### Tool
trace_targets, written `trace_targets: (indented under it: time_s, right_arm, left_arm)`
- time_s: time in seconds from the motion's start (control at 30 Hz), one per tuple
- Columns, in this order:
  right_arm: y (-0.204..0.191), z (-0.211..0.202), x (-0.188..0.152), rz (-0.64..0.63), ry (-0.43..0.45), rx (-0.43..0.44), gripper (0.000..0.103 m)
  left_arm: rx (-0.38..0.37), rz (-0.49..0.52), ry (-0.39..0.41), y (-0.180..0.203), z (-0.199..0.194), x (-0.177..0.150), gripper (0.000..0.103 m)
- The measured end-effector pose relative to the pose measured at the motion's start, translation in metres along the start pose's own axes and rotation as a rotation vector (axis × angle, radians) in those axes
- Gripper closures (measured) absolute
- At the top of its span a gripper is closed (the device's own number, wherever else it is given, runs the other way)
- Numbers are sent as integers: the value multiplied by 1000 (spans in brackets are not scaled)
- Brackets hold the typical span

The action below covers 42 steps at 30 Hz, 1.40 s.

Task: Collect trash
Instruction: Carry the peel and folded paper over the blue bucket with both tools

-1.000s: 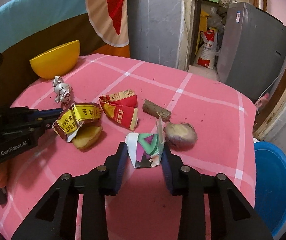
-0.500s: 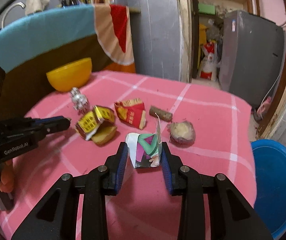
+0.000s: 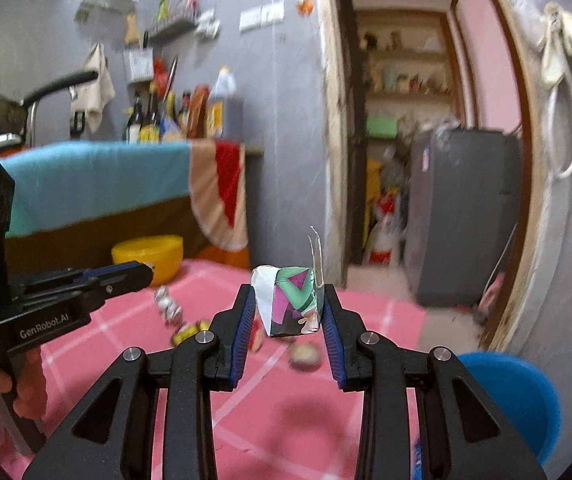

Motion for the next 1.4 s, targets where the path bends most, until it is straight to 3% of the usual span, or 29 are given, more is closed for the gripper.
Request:
trace_targets:
  time_s: [0.33, 0.67, 1.0, 1.4]
  right_arm:
    - [31, -60, 18, -44, 148, -167, 72]
    - [84, -100, 10, 0, 154, -309, 72]
    - [130, -107, -26, 123, 70, -372, 72]
    - [168, -92, -62, 260, -48, -379, 70]
  left_arm:
    - [-132, -6, 128, 72, -7, 33, 94]
    - [-245, 38, 129, 145, 11, 39, 94]
    - [-307, 78, -29, 193, 54, 28, 94]
    - [-324, 81, -306, 220, 118, 2, 94]
Point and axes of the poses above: each gripper's, at about its wrist camera, not at the fingertips, and z roughly the way its jaws point, y to its right, x to its top, the point moved 2 cm from there along z, roughly the way its jaws point, and after that the axes turned 14 degrees about x, right-handed, at the moved point
